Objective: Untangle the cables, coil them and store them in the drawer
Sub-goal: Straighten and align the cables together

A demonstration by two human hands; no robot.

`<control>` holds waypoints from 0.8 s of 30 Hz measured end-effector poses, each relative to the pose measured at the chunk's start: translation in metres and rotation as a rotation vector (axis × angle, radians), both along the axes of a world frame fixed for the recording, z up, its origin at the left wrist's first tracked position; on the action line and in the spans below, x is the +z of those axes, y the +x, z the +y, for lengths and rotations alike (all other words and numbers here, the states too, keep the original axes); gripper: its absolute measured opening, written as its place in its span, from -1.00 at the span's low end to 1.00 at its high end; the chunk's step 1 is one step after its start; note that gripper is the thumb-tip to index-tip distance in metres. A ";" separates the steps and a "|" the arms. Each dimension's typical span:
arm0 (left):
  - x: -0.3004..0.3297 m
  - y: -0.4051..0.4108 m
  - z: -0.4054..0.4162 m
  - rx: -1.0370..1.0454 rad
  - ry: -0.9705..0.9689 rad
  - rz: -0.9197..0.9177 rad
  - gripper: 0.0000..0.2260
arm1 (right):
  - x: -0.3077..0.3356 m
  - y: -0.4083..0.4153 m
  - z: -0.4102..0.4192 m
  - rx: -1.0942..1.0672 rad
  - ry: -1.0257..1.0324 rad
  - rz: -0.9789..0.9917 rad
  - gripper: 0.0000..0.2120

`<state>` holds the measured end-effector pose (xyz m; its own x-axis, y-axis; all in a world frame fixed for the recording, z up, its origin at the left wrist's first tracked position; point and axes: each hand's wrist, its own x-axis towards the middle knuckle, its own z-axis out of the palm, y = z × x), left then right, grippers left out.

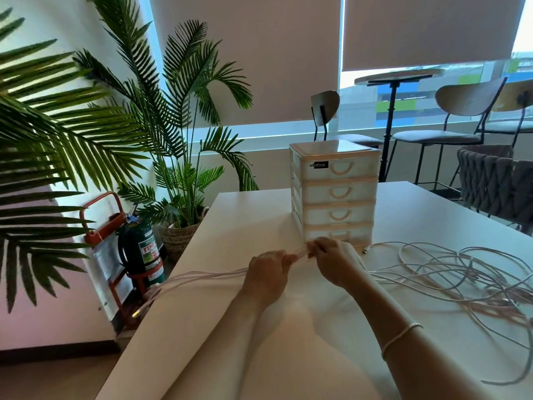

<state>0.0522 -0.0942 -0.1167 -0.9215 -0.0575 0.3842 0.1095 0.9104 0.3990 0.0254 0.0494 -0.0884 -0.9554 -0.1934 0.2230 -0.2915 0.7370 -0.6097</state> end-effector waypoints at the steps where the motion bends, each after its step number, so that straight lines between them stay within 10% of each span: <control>1: -0.001 0.000 0.001 -0.002 -0.003 -0.006 -0.69 | 0.000 0.000 -0.001 -0.017 -0.023 0.034 -0.73; 7: -0.004 -0.003 -0.005 0.083 0.065 0.063 -0.73 | 0.003 0.007 0.003 0.358 -0.074 -0.231 -0.75; 14: -0.001 -0.003 -0.007 0.071 -0.027 0.002 -0.68 | -0.005 0.000 0.001 0.242 0.071 -0.010 -0.68; 19: 0.006 0.002 0.010 -0.004 -0.161 0.108 -0.32 | -0.003 0.000 0.001 0.304 0.014 -0.032 -0.78; 24: 0.000 0.001 0.006 -0.080 0.119 -0.049 -0.61 | -0.008 -0.001 0.003 0.340 0.006 -0.047 -0.79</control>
<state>0.0527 -0.0882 -0.1168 -0.9424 -0.0251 0.3335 0.1579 0.8455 0.5101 0.0242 0.0522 -0.0960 -0.8453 -0.5039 0.1777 -0.4926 0.6062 -0.6244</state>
